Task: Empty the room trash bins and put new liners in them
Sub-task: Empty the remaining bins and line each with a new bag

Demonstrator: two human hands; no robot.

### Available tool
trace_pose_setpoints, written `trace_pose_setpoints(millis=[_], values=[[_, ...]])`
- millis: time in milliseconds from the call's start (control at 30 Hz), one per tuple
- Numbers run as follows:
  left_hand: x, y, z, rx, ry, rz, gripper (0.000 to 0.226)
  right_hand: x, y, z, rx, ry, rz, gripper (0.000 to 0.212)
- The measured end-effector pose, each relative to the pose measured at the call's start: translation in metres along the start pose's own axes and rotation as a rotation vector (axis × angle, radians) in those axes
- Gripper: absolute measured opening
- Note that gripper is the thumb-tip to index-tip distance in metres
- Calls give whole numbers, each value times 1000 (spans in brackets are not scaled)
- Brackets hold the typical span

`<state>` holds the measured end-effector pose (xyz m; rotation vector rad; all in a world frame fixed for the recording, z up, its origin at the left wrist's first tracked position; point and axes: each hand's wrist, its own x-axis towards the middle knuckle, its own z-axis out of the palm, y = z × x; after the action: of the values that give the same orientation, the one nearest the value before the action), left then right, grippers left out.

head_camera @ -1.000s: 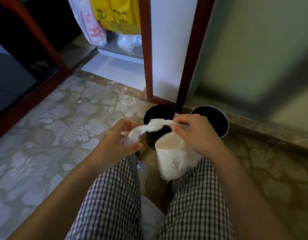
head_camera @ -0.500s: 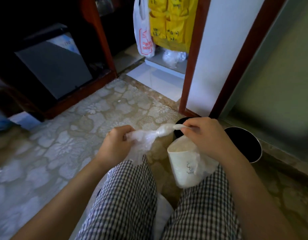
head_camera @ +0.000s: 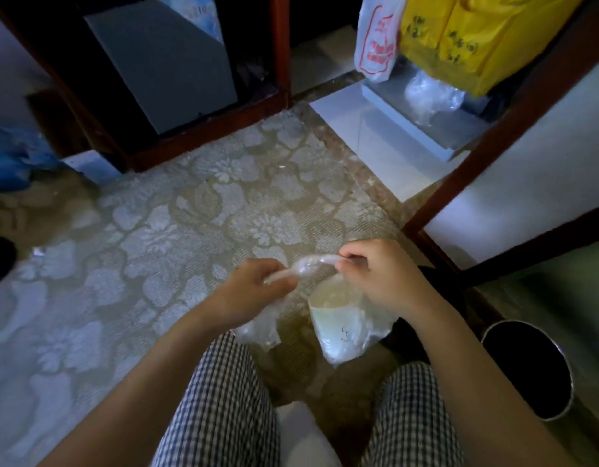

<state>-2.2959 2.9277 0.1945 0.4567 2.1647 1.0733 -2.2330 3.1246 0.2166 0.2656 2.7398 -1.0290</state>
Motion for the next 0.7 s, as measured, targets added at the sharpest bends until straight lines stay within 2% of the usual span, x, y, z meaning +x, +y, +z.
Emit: trace_pose_setpoints(millis=[100,333,467,700], values=[[-2,10,-45,-45,75,-51,15,37,-38,-15,-36,-102,-40,30],[-55,39,-171,-235,240,-157,27,87,-178,-46,-62,-289,-138,20],[-97,38,-259,-255,353,-162,26,110,-278,-43,-61,-334,-206,25],[-187,10,-399,-270,446,-129,16,132,-435,-19,-137,-431,-317,19]])
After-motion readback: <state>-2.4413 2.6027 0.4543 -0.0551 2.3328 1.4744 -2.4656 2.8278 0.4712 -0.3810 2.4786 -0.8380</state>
